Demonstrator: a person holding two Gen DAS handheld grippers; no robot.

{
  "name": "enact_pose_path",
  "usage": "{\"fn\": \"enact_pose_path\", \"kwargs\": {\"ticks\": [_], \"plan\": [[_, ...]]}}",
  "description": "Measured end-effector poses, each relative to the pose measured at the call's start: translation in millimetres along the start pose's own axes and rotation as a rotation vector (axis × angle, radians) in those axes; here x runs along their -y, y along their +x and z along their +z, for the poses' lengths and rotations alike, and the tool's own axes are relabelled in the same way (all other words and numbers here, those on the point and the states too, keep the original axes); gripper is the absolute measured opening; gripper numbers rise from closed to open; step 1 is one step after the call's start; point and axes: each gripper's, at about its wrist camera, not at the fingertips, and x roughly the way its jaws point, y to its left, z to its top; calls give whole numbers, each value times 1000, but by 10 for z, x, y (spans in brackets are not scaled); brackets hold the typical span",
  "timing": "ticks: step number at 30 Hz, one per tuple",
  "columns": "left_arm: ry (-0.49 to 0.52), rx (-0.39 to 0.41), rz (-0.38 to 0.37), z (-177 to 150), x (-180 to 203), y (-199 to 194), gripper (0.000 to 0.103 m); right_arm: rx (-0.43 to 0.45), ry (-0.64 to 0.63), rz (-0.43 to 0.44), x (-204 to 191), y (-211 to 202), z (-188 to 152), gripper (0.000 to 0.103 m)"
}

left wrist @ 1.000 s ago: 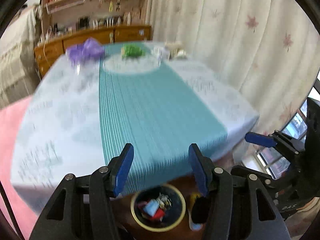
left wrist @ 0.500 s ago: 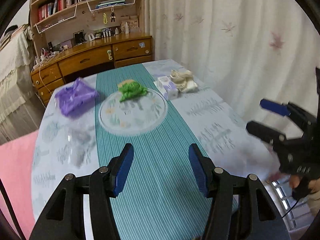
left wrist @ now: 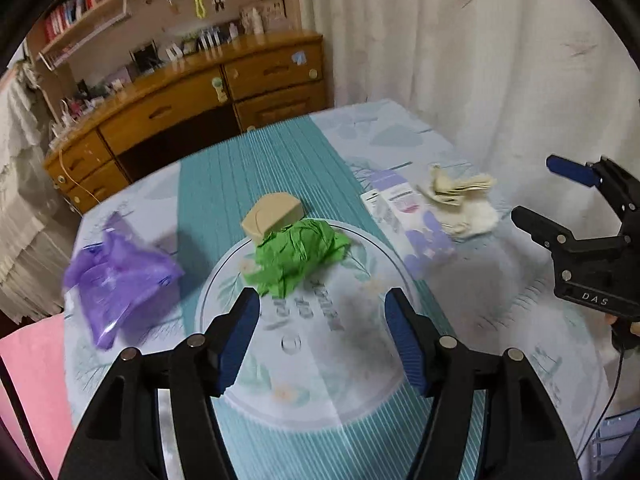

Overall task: Collect trash
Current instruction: 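Grasp the green paper with the left tool while the right tool grasps the cream cloth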

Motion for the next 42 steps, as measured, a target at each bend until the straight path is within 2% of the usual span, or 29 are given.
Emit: {"fn": "enact_pose_path", "kwargs": {"ticks": [4, 11, 13, 15, 16, 17, 20, 25, 33, 36, 40, 41, 42], "plan": [[19, -59, 13, 122, -39, 410, 63, -31, -106, -29, -56, 352, 54, 81], [90, -87, 70, 208, -6, 788, 64, -41, -260, -46, -199, 663, 33, 81], [90, -100, 75, 224, -25, 880, 64, -28, -261, -31, -209, 683, 27, 70], [80, -107, 72, 223, -52, 917, 64, -36, -252, 19, -211, 712, 36, 25], [75, -102, 70, 219, -70, 908, 64, -56, -243, 42, -213, 744, 36, 21], [71, -94, 77, 215, -93, 887, 63, -67, -235, 51, -212, 767, 30, 10], [49, -84, 56, 220, -179, 807, 64, -55, -220, 64, -218, 752, 5, 9], [10, -55, 35, 285, -343, 690, 64, -43, -108, 140, -81, 711, -15, 9], [0, -85, -47, 458, -351, 868, 64, -49, -36, 191, 7, 747, 6, 9], [23, -101, -26, 506, -288, 982, 65, -53, -35, 198, 10, 763, 18, 9], [52, -80, 20, 555, -183, 1055, 66, -47, -32, 203, 2, 770, 6, 10], [49, -74, 13, 559, -170, 1053, 61, -45, -35, 201, -4, 772, 2, 10], [45, -61, 11, 563, -157, 1033, 42, -44, -36, 200, -11, 773, -1, 10]]}}
